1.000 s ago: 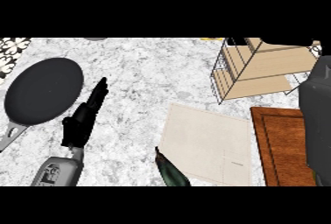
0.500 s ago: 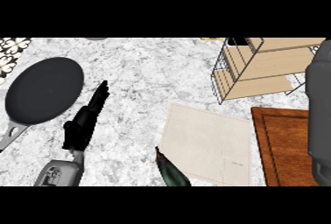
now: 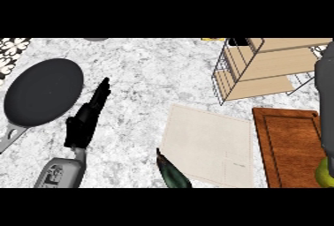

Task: Pick the tomato from the placemat and place it in the tiered shelf

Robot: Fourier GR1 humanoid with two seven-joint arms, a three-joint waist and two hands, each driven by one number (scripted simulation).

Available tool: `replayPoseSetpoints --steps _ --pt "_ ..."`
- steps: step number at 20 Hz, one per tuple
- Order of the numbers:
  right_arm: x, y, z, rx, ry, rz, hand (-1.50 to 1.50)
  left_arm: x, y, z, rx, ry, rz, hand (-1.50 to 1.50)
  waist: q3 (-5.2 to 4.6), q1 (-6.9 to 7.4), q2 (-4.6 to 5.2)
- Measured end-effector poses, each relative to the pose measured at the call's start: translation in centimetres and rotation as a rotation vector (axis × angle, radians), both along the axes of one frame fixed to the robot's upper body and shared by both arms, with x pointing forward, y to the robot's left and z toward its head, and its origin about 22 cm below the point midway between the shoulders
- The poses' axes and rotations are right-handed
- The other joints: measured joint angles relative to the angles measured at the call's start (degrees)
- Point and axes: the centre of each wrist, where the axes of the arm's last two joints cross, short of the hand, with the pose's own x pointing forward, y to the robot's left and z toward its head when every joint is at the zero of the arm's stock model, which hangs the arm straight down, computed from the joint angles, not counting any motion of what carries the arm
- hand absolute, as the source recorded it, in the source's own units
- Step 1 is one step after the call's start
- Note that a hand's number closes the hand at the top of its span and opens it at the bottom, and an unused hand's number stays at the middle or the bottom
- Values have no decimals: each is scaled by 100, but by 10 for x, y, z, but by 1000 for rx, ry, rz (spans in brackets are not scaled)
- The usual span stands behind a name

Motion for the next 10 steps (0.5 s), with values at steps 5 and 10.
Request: replayPoseSetpoints --steps 5,10 --pt "-4 -18 -3 15 35 -95 -150 -1 -1 0 -3 3 -1 0 2 -18 -7" --pt "-8 -21 3 98 11 -79 -150 2 5 -3 -3 -3 5 0 4 -22 -8"
